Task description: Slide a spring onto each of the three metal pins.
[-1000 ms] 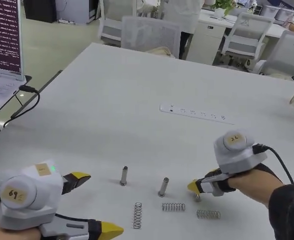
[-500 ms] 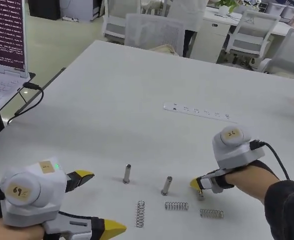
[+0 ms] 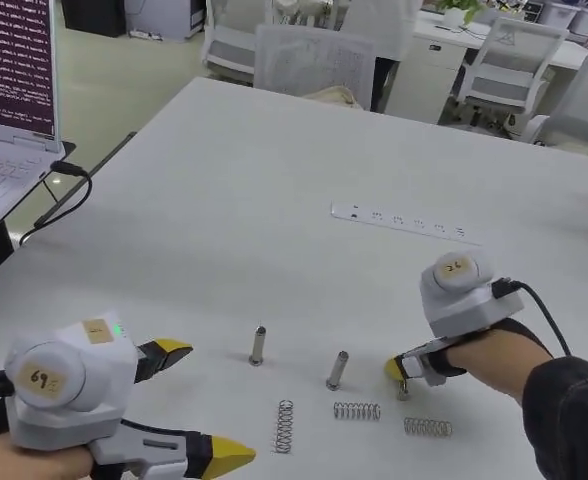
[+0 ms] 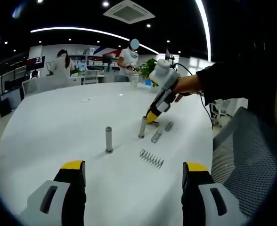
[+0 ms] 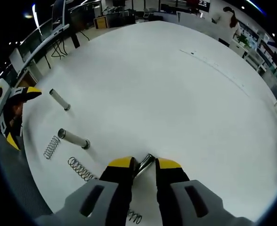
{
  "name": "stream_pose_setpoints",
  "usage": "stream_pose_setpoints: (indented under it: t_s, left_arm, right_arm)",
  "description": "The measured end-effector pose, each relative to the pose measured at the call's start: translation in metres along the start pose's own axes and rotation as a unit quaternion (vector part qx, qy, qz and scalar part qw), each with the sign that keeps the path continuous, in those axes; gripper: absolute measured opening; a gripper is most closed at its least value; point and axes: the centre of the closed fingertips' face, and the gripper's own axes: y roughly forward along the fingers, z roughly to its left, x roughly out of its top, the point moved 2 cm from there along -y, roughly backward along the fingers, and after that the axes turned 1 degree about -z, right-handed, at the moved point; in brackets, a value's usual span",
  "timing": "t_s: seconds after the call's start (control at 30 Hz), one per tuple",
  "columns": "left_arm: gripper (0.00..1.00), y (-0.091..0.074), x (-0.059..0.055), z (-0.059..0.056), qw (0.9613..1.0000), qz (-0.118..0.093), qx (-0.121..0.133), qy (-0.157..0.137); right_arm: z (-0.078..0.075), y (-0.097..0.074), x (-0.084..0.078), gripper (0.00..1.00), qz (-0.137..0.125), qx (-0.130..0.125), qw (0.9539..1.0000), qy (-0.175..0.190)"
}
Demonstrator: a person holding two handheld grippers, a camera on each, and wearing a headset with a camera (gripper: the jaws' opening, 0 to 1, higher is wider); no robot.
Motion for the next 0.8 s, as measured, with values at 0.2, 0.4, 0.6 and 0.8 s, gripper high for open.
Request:
stream_pose_setpoints:
  t_s: [0.2, 0.4, 0.6, 0.8]
  left_arm:
    - [0.81, -0.0004, -0.0001, 0.0001, 1.0, 0.0, 0.001, -0.001]
    - [0.81, -0.0001, 0.0, -0.0007, 1.0, 0.0, -0.001, 0.0]
    - [0.8, -0.0004, 0.0001, -0.0007, 1.0, 0.0, 0.0, -0.001]
    - [0.8, -0.0003, 0.0003, -0.0016, 1.0, 0.001, -0.001, -0.001]
  right_arm:
    - [-0.0009, 0.0002, 0.0012, 0.13, 0.0, -0.009, 1.0, -0.005]
    - [0.002, -0.0004, 0.0011, 0.13, 0.01, -0.016, 0.9995, -0.027]
    - [0.004, -0.0012, 0.0005, 0.1, 0.013, -0.01, 0.9988, -0.047]
    - [0.0042, -0.0019, -0.0004, 0.08, 0.016, -0.006, 0.9988, -0.046]
